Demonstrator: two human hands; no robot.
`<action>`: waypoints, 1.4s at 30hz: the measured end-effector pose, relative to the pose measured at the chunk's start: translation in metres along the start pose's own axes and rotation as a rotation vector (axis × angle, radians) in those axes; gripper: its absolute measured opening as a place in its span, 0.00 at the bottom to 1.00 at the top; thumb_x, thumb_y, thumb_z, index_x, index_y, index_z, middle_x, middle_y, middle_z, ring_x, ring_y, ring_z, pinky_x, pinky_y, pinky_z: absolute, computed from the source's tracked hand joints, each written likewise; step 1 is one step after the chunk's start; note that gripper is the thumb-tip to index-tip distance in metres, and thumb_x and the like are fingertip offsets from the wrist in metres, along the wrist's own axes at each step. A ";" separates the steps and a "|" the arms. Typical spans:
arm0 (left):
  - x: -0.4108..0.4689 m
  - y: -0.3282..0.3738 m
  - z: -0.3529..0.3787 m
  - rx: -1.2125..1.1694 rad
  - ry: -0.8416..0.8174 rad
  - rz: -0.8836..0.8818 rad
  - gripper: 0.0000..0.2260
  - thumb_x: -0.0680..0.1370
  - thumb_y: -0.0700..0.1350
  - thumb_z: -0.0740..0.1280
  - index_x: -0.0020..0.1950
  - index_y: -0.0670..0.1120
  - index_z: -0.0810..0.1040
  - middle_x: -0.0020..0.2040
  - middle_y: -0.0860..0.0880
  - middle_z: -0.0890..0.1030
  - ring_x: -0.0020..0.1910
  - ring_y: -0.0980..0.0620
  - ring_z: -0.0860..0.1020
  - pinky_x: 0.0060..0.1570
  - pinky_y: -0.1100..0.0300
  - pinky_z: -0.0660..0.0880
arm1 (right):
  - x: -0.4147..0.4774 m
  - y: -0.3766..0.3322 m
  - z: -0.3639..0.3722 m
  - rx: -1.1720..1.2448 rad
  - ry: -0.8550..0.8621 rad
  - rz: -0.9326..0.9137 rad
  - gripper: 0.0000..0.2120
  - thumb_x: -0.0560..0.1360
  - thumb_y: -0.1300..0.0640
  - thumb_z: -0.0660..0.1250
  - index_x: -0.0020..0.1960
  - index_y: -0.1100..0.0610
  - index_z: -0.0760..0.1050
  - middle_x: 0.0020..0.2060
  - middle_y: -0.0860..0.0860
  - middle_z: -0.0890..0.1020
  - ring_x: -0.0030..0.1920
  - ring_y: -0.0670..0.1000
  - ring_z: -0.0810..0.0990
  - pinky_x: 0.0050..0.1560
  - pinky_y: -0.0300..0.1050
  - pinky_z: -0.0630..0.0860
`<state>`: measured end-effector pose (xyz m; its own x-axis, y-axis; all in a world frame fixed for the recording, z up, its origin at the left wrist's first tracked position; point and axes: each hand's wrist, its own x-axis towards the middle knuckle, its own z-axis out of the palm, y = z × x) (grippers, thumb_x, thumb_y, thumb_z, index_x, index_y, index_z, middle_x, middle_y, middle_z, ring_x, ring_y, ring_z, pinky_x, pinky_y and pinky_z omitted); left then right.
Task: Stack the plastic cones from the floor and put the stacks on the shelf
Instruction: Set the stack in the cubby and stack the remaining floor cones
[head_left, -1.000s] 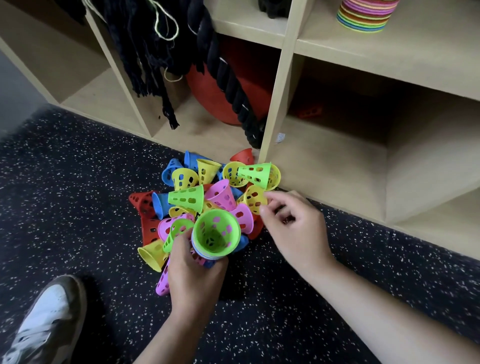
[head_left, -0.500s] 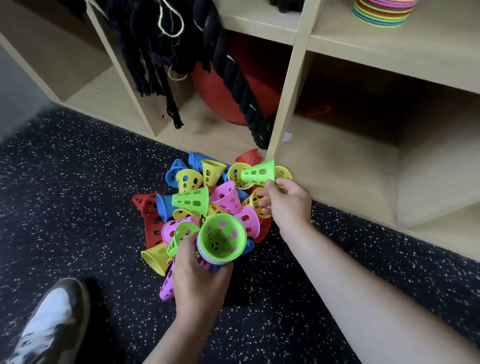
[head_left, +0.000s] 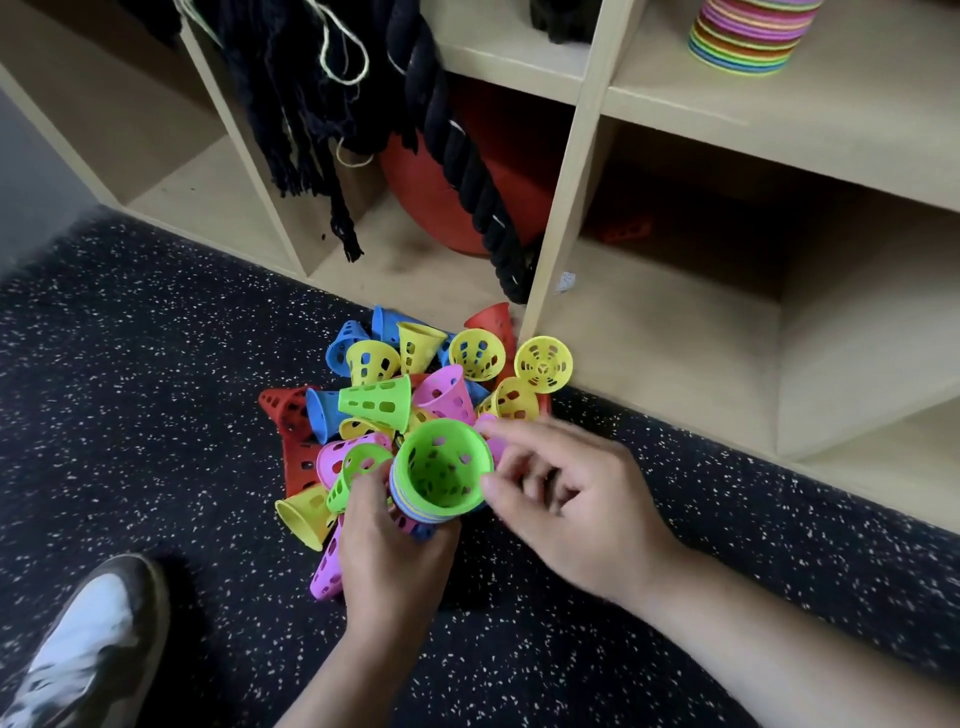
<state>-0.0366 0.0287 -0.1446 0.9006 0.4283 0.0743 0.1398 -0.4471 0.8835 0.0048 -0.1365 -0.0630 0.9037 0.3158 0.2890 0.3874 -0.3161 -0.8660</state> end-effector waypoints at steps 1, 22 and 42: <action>0.001 -0.001 0.000 0.004 0.012 0.003 0.24 0.64 0.49 0.77 0.58 0.53 0.74 0.50 0.54 0.79 0.50 0.49 0.80 0.50 0.44 0.79 | 0.004 0.011 -0.002 -0.024 0.054 0.011 0.14 0.74 0.60 0.72 0.60 0.56 0.81 0.39 0.46 0.80 0.31 0.48 0.75 0.34 0.30 0.70; 0.006 -0.007 0.004 0.024 0.021 -0.004 0.24 0.64 0.47 0.76 0.58 0.53 0.75 0.49 0.55 0.78 0.49 0.51 0.79 0.48 0.47 0.80 | 0.050 0.136 -0.039 -0.476 0.259 0.250 0.08 0.71 0.58 0.76 0.50 0.54 0.86 0.44 0.46 0.82 0.39 0.48 0.79 0.43 0.50 0.80; 0.007 0.004 0.003 -0.046 -0.005 0.013 0.25 0.65 0.44 0.79 0.60 0.49 0.76 0.50 0.52 0.79 0.47 0.51 0.79 0.42 0.55 0.80 | 0.006 0.003 -0.017 -0.115 -0.084 -0.145 0.11 0.72 0.53 0.76 0.50 0.59 0.84 0.39 0.48 0.77 0.34 0.45 0.73 0.39 0.30 0.68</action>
<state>-0.0283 0.0277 -0.1420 0.9042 0.4188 0.0833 0.1093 -0.4157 0.9029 0.0150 -0.1512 -0.0570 0.8203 0.4375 0.3684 0.5353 -0.3602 -0.7640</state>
